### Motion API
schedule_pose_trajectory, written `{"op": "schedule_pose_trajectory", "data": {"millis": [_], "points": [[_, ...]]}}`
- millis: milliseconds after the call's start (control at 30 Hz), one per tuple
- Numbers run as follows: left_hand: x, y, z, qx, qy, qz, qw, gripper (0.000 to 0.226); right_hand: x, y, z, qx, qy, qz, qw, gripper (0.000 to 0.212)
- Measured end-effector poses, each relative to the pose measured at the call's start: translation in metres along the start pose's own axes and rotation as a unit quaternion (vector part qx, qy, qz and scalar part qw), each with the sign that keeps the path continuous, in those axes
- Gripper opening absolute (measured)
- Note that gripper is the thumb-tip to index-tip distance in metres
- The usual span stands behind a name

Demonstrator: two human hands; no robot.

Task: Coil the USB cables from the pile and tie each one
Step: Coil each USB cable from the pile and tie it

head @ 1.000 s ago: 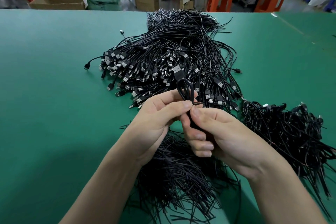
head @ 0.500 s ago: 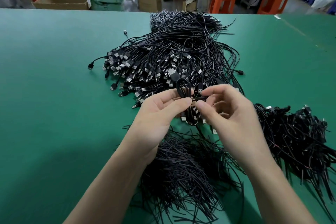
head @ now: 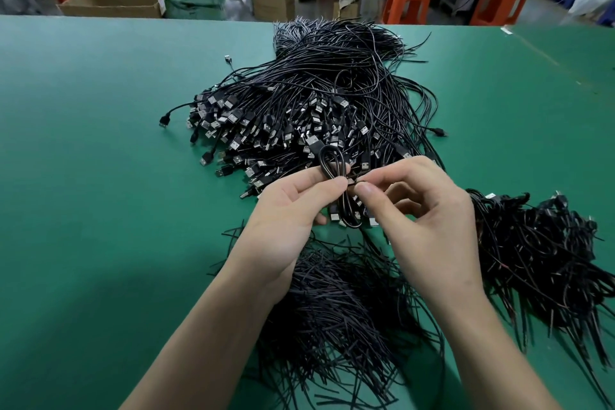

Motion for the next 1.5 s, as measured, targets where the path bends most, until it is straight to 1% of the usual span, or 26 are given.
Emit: {"op": "schedule_pose_trajectory", "data": {"millis": [133, 200, 267, 300, 433, 500, 567, 633, 733, 767, 833, 867, 900, 967, 1000, 1067, 1100, 1133, 1167, 1200, 1267, 1333, 1433, 1500], "points": [[0.0, 0.001, 0.001, 0.0, 0.001, -0.053, 0.999, 0.025, -0.009, 0.0, 0.0, -0.004, 0.07, 0.096, 0.993, 0.006], [0.0, 0.0, 0.002, -0.012, 0.013, -0.064, 0.998, 0.025, -0.011, 0.001, -0.001, -0.009, 0.098, 0.124, 0.987, 0.009], [0.0, 0.0, 0.003, -0.034, 0.027, -0.078, 0.996, 0.019, -0.009, 0.002, -0.003, -0.043, 0.11, 0.141, 0.983, 0.014], [0.0, -0.001, 0.003, -0.048, 0.035, -0.086, 0.994, 0.018, -0.007, 0.001, -0.004, -0.069, 0.116, 0.155, 0.979, 0.013], [-0.001, -0.001, 0.004, -0.084, 0.058, -0.111, 0.989, 0.019, -0.005, -0.002, -0.003, -0.154, 0.143, 0.226, 0.951, 0.019], [-0.002, -0.002, 0.005, -0.088, 0.07, -0.123, 0.986, 0.023, -0.003, -0.006, -0.001, -0.175, 0.138, 0.234, 0.946, 0.02], [-0.003, -0.004, 0.006, -0.087, 0.077, -0.123, 0.986, 0.024, 0.001, -0.009, 0.001, -0.182, 0.111, 0.224, 0.951, 0.021], [-0.002, -0.006, 0.007, -0.083, 0.076, -0.111, 0.987, 0.02, 0.007, -0.008, 0.002, -0.174, 0.074, 0.213, 0.959, 0.024], [0.0, -0.009, 0.008, -0.067, 0.069, -0.109, 0.989, 0.024, 0.013, -0.007, 0.003, -0.158, 0.03, 0.184, 0.97, 0.028], [0.001, -0.009, 0.008, -0.061, 0.062, -0.106, 0.991, 0.023, 0.014, -0.008, 0.003, -0.153, 0.022, 0.176, 0.972, 0.03], [0.008, -0.011, 0.012, -0.047, 0.033, -0.096, 0.994, 0.019, 0.012, -0.009, 0.002, -0.143, 0.016, 0.166, 0.976, 0.033], [0.013, -0.011, 0.014, -0.032, 0.005, -0.095, 0.995, 0.019, 0.009, -0.009, 0.002, -0.13, 0.012, 0.151, 0.98, 0.033], [0.018, -0.011, 0.016, -0.011, -0.029, -0.1, 0.994, 0.019, 0.008, -0.009, 0.002, -0.109, -0.001, 0.12, 0.987, 0.034], [0.028, -0.013, 0.022, 0.044, -0.106, -0.136, 0.984, 0.017, 0.009, -0.01, 0.004, -0.049, -0.058, 0.011, 0.997, 0.039], [0.033, -0.014, 0.026, 0.075, -0.151, -0.172, 0.971, 0.017, 0.012, -0.011, 0.006, -0.017, -0.096, -0.057, 0.994, 0.04], [0.045, -0.02, 0.037, 0.122, -0.251, -0.261, 0.924, 0.023, 0.019, -0.016, 0.012, 0.029, -0.177, -0.183, 0.967, 0.039], [0.048, -0.023, 0.042, 0.134, -0.292, -0.295, 0.9, 0.027, 0.023, -0.019, 0.014, 0.04, -0.21, -0.224, 0.951, 0.036], [0.049, -0.025, 0.044, 0.138, -0.311, -0.313, 0.887, 0.03, 0.025, -0.02, 0.016, 0.046, -0.232, -0.249, 0.939, 0.035], [0.049, -0.025, 0.043, 0.13, -0.307, -0.314, 0.889, 0.032, 0.025, -0.02, 0.017, 0.05, -0.241, -0.257, 0.934, 0.034], [0.047, -0.025, 0.041, 0.112, -0.291, -0.302, 0.901, 0.032, 0.025, -0.018, 0.016, 0.053, -0.241, -0.254, 0.935, 0.035], [0.044, -0.025, 0.037, 0.071, -0.254, -0.265, 0.927, 0.028, 0.024, -0.012, 0.013, 0.055, -0.23, -0.223, 0.946, 0.04], [0.041, -0.025, 0.035, 0.047, -0.21, -0.231, 0.949, 0.029, 0.024, -0.007, 0.01, 0.055, -0.225, -0.193, 0.953, 0.04], [0.043, -0.021, 0.034, 0.057, -0.18, -0.189, 0.964, 0.025, 0.024, -0.004, 0.011, 0.047, -0.225, -0.175, 0.957, 0.042], [0.041, -0.019, 0.031, 0.055, -0.156, -0.14, 0.976, 0.011, 0.022, -0.007, 0.012, 0.035, -0.224, -0.178, 0.958, 0.041]]}}
Point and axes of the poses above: each hand's wrist, its own z-axis away from the middle knuckle, its own y-axis out of the back of the hand, x = y × z, the point moved 7 cm from there along -z, towards the middle knuckle, and after that the axes turned 10 degrees about y, right-handed, at the moved point
